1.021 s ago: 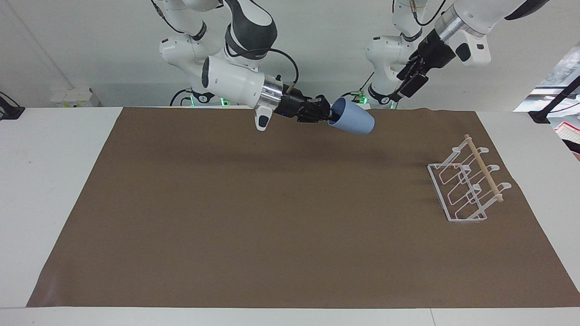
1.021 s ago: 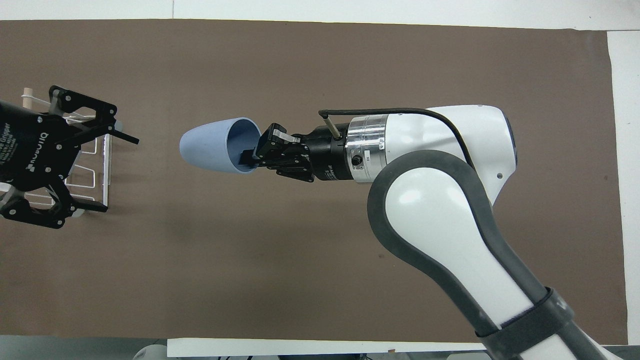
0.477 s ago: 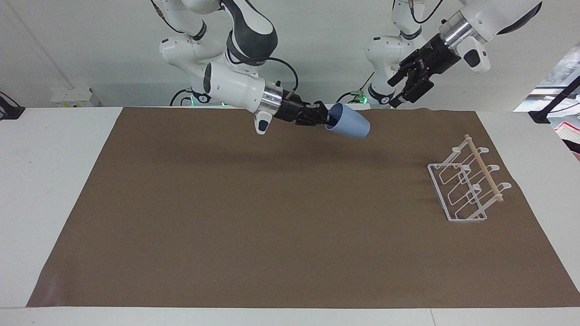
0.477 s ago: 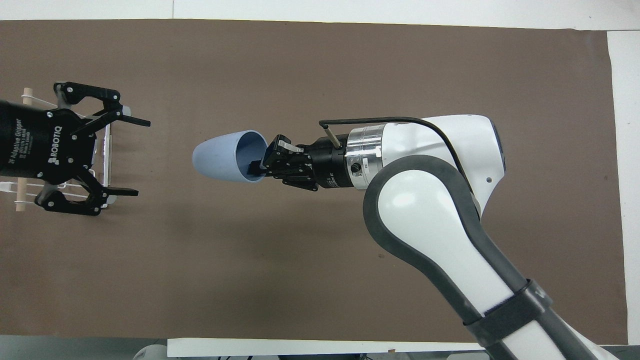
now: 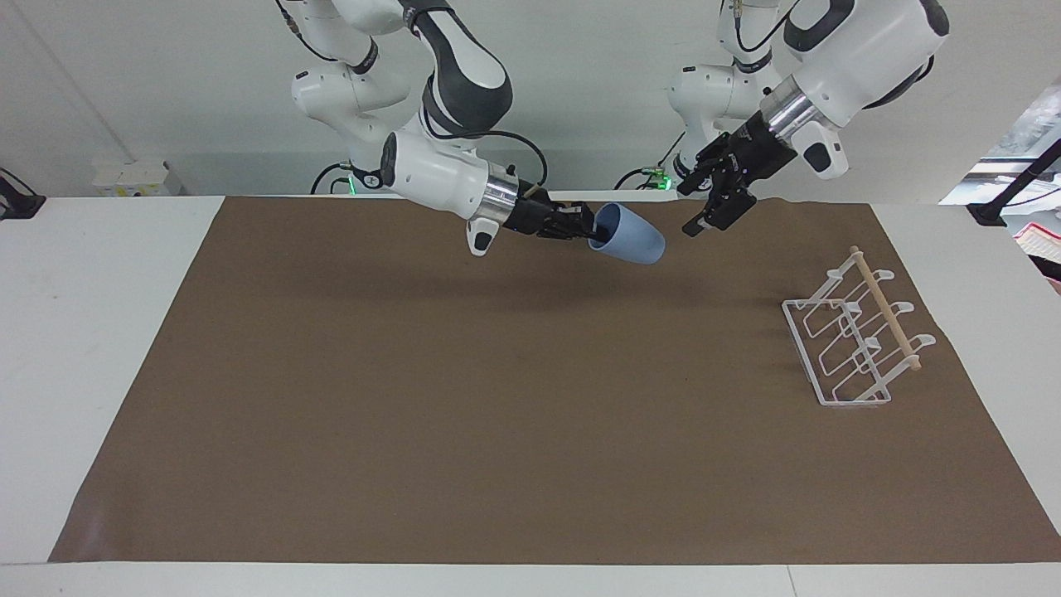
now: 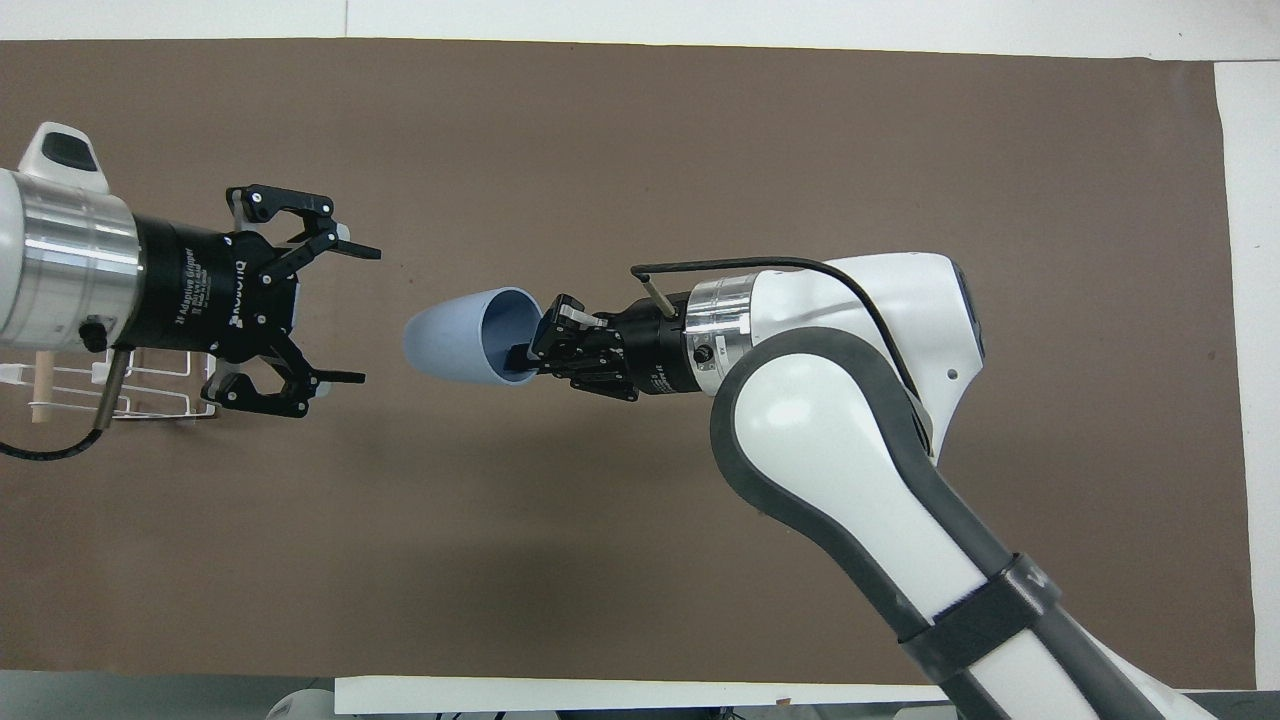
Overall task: Hang cup on cup holder
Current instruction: 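Move the open left gripper onto the cup's base held by the right gripper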
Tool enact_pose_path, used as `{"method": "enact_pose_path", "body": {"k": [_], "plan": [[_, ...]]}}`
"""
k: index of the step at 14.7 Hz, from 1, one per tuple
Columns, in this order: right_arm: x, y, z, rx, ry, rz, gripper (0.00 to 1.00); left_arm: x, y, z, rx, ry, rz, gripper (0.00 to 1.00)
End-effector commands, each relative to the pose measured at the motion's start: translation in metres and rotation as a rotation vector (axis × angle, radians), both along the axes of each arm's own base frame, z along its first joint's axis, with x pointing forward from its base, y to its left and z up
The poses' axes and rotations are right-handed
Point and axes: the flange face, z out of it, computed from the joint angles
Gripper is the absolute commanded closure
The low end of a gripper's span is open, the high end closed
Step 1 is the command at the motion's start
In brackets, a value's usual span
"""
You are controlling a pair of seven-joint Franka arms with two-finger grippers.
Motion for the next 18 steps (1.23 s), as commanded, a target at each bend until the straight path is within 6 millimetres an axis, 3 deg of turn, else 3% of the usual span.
{"method": "enact_pose_path", "body": {"k": [1,9,14,15,16,18], "plan": [[-0.002,-0.002,0.003,-0.002,-0.011,-0.011,1.0,-0.006,-0.004,-0.018,-0.001,0.008,0.027,0.0],[-0.002,-0.002,0.003,-0.002,-0.011,-0.011,1.0,-0.003,-0.018,-0.067,0.018,0.01,0.056,0.0],[-0.002,-0.002,0.003,-0.002,-0.011,-0.011,1.0,-0.006,-0.035,-0.078,0.022,0.009,0.059,0.05],[-0.002,-0.002,0.003,-0.002,-0.011,-0.011,1.0,-0.007,-0.037,-0.077,0.022,0.016,0.064,0.49],[-0.002,-0.002,0.003,-0.002,-0.011,-0.011,1.0,-0.008,-0.039,-0.079,0.027,0.003,0.042,0.99],[-0.001,-0.003,0.003,-0.002,-0.011,-0.012,1.0,-0.01,-0.044,-0.08,0.028,0.005,0.022,1.0]]}}
